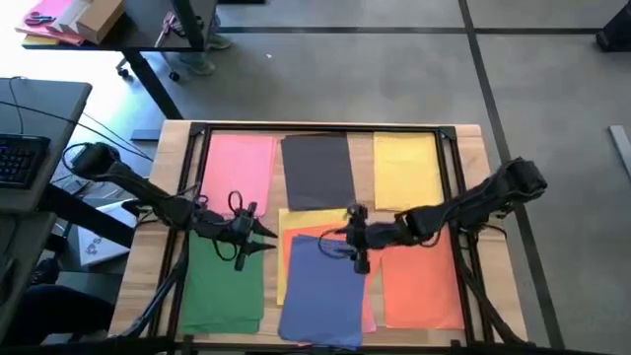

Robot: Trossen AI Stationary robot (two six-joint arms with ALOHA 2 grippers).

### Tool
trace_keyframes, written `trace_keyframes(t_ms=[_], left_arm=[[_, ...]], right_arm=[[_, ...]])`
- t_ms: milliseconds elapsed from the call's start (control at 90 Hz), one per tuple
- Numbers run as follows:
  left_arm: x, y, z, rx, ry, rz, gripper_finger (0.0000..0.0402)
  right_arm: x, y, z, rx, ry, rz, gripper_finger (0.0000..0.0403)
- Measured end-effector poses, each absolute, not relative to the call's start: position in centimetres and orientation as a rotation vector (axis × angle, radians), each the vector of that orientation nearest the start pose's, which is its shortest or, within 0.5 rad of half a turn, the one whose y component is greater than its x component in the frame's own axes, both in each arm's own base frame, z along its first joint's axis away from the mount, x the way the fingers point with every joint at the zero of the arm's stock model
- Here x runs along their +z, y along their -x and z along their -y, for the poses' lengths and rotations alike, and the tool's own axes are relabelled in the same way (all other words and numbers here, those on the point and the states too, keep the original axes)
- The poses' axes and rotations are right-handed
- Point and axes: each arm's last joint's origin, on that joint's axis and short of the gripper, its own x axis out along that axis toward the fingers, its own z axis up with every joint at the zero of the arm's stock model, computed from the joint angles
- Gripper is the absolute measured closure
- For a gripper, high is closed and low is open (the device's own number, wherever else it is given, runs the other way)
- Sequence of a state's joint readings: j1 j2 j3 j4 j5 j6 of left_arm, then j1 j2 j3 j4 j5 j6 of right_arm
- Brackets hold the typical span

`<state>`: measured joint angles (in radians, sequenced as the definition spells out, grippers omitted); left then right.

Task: Organize paper
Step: Stack the yellow color paper on top of the other yellow color paper

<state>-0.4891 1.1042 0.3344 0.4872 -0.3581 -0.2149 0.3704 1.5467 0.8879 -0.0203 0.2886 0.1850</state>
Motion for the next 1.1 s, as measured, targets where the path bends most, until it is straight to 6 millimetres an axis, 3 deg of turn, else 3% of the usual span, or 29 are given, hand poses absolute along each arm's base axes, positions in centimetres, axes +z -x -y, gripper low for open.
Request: trace_keyframes(t_ms=[200,433,756,1100], left_arm=[[17.0,-19.6,10.3,-0.055,0.100,-0.283,0.0287],[14.4,-20.4,10.5,0.025,0.116,-0.367,0.0287],[12.0,-21.5,9.8,0.120,0.121,-0.410,0.0287],[11.5,-21.7,9.4,0.151,0.112,-0.426,0.0287]], right_arm=[[19.3,-28.9,-12.3,0.019,0.028,-0.741,0.0194],[17.9,-27.3,-11.5,-0.104,0.031,-0.949,0.0194],[18.1,-28.2,-10.0,-0.143,0.012,-0.916,0.0194],[16.7,-29.8,-8.8,-0.172,0.078,-0.889,0.0194]])
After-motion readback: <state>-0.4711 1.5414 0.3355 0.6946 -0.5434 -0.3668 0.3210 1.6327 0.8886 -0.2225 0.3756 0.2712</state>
